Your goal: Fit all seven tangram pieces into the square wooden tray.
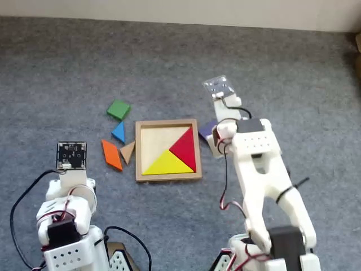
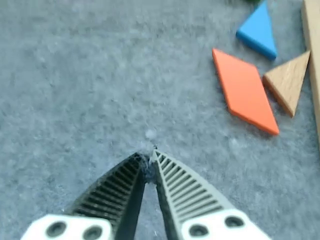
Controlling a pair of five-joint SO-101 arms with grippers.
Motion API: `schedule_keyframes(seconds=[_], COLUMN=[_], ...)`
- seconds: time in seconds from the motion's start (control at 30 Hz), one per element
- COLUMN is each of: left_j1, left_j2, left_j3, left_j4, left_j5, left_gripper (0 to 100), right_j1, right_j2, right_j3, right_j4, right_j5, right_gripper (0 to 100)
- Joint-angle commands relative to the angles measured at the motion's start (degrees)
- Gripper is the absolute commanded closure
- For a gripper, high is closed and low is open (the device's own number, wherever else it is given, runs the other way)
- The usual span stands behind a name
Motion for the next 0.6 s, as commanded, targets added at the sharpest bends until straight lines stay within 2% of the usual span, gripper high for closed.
schedule_keyframes(seconds=[0.0, 0.1, 0.2, 0.37, 0.43, 0.57], left_j1=[1.5, 2.2, 5.1, 8.1, 9.7, 10.7], left_j2=[-2.2, -2.2, -0.5, 14.1, 22.5, 38.5], left_j3=[-6.5, -10.5, -15.3, -24.5, -29.6, -39.7], left_j4=[0.8, 2.1, 4.9, 5.3, 5.3, 5.3], left_j5=[-0.4, -0.5, -4.3, -5.3, -5.3, -5.0], left_gripper=[99, 99, 99, 99, 94, 77], right_j1=[0.7, 1.5, 2.9, 6.7, 8.0, 9.7], right_j2=[-7.7, -10.5, -12.2, -13.4, -13.4, -13.5], right_j3=[2.8, 6.8, 10.2, 13.4, 14.3, 17.1], right_j4=[0.4, 0.4, 0.0, 0.0, 0.0, -1.7], right_j5=[0.3, 0.2, 0.2, 0.2, 0.2, 0.1], right_gripper=[99.4, 99.2, 99.2, 99.2, 99.2, 99.2])
